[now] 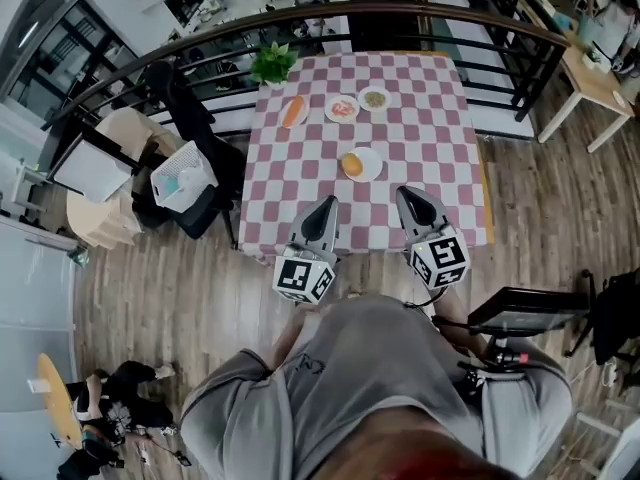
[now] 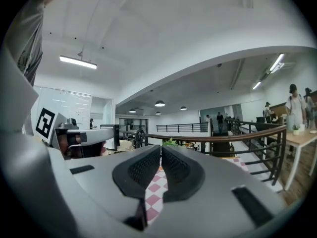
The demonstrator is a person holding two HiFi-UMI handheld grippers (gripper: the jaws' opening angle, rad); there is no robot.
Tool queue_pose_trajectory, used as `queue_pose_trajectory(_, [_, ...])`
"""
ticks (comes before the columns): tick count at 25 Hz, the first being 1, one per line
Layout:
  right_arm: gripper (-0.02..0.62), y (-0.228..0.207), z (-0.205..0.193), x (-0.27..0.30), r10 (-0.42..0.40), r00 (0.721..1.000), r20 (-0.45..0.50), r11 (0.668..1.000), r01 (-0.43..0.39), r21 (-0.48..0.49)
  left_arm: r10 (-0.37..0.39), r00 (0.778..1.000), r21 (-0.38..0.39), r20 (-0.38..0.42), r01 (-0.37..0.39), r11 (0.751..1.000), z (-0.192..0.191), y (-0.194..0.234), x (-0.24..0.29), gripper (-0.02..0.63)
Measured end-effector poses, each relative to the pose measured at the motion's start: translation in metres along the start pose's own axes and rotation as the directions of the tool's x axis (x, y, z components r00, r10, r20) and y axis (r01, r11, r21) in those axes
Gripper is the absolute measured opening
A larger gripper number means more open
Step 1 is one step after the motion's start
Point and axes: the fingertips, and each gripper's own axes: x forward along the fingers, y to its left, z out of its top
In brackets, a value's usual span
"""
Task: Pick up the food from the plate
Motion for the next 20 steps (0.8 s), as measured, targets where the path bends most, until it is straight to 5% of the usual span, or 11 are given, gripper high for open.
queue_pose_trajectory(6, [0.017, -0.017, -0.003, -0.003, -0.064, 0.998, -0.015, 0.998, 0.064, -0.017, -0.076, 0.997, 0.017, -0.03, 0.077, 0.997, -0.006, -0.002, 0.014, 0.009])
queue_pose_trajectory(14, [0.017, -0.001, -0.014, 0.004, -0.047, 0.998, -0.042, 0.998, 0.046, -0.037, -0.07, 0.995, -0.001, -0.069, 0.07, 0.998, -0.026, 0.01, 0.004, 0.01])
queue_pose_trajectory(20, [0.025, 0.007, -0.006, 0.019, -0.012, 0.999, -0.046, 0.995, 0.008, -0.097, -0.022, 0.996, 0.067, -0.087, 0.027, 0.997, -0.028, 0.025, 0.012, 0.012])
